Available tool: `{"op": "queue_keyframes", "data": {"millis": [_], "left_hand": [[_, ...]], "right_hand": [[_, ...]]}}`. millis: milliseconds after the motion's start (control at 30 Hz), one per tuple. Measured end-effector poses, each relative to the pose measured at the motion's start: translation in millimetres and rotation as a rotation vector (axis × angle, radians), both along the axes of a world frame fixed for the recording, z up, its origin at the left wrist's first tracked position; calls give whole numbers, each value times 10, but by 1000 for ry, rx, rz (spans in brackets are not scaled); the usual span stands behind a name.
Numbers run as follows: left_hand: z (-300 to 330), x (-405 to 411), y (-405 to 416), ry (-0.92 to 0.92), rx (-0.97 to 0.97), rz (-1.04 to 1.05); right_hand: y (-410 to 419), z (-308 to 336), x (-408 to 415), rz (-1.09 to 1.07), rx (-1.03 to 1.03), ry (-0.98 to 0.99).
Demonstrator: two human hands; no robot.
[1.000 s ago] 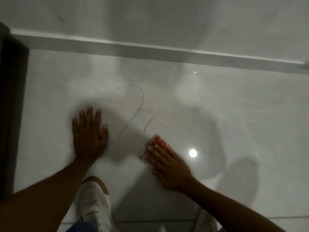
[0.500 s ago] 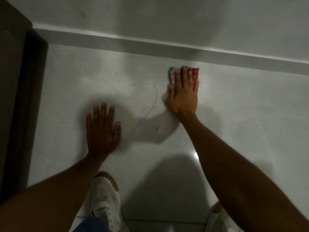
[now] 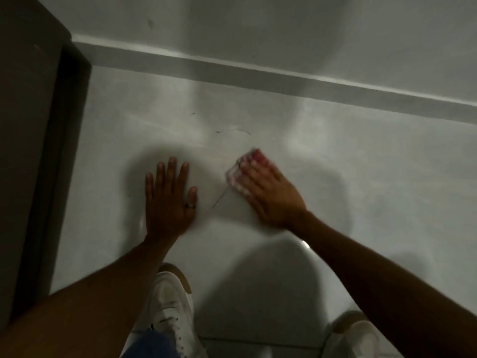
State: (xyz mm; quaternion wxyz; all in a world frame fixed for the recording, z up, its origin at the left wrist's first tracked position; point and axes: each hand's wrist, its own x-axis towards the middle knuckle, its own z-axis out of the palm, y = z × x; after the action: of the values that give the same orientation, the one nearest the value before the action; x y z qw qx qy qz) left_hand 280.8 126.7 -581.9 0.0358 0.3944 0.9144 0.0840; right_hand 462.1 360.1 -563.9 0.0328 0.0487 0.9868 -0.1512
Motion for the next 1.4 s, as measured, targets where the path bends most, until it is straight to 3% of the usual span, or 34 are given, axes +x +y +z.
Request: {"op": "queue_keyframes", "data": {"millis": [133,233,267,367,433,467,567,633,733,767,867,900,1067,1200,1300,1400], "left_hand": [[27,2,4,-11,1,-1],[21,9,6,-2,-10,2],[17,9,-2,0,-11,5],[11,9,-9,22,2,-4],[13,4,-14,11,11,-5],[14,6,-10,7,13,-2],[5,11,-7,8,4,0],[6,3,-1,2,6,3],[7,8,0,8,16,-1],[4,9,2,8,15,0],[3,0,0,-11,17,3],[1,1,-3,-8,21,1],[-9,-13,-11,-10,13,-8],[-14,-5,-14,-8,30,-3],[-16,6,-15,3,26,-4],[-8,14,-3,10,25,-4]], "right_hand": [[564,59,-814,-422,52,-9],[429,168,-1298,-701,-15,-70],[267,160,-1357,-645,-20,-68],[-160,85,-1216,-201,24,-38],[-42,22,-1126,-78,58,9],[73,9,-1146,-126,60,22],[97,94,-1229,-534,8,-79],[-202,90,-1191,-475,-1,-43],[-381,-10,-880,-75,26,28],[-330,-27,-838,-106,27,31],[-474,105,-855,-515,-3,-34],[-636,143,-836,-537,-28,-42],[-1386,85,118,-31,-121,0],[-920,-99,655,359,-154,52],[-345,-103,404,338,-157,67],[120,-60,-7,56,-33,62]]}}
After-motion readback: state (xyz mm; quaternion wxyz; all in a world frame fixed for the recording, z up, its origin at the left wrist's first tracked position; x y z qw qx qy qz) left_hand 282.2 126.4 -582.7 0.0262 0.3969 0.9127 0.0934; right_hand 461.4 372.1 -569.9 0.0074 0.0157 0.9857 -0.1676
